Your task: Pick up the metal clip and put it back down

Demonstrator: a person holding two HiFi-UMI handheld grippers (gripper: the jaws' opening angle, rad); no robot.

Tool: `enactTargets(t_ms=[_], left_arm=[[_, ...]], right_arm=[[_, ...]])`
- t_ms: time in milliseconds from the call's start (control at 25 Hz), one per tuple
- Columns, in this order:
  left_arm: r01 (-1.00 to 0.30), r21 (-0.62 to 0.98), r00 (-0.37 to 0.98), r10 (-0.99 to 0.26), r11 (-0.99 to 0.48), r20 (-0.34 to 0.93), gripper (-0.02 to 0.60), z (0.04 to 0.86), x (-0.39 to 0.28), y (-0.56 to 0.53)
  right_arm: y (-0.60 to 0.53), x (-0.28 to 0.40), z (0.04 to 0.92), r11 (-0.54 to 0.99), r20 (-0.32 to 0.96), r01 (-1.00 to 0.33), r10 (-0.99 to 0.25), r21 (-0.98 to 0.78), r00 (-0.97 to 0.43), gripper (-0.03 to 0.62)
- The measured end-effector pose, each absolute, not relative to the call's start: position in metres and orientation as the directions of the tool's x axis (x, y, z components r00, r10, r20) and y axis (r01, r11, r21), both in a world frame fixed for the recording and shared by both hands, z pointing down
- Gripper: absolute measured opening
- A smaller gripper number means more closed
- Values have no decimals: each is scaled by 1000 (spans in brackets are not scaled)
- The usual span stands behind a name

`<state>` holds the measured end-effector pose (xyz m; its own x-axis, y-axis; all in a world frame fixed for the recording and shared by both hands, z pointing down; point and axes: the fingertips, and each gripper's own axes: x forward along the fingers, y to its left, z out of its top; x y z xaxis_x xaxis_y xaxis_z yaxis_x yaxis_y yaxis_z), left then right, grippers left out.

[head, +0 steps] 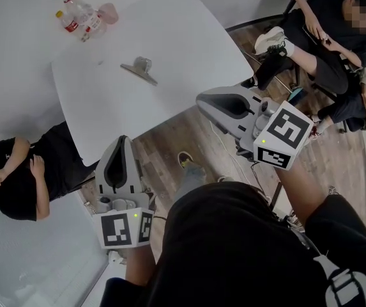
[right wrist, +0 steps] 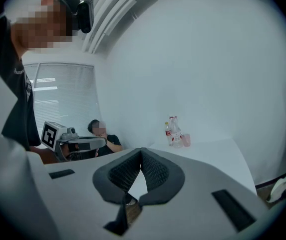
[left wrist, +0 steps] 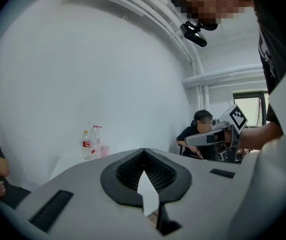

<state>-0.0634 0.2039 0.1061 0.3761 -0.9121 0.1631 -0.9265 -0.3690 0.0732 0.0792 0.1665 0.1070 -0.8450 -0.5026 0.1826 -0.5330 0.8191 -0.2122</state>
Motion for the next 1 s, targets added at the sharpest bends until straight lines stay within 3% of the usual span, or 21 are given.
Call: enactTargets(t_ms=[1000], left_arm=[[-929,73,369,-925,-364,93,18,110,-138,220]], right_arm=[[179,18,100,842,239,-534,-506,-72,-829,18]])
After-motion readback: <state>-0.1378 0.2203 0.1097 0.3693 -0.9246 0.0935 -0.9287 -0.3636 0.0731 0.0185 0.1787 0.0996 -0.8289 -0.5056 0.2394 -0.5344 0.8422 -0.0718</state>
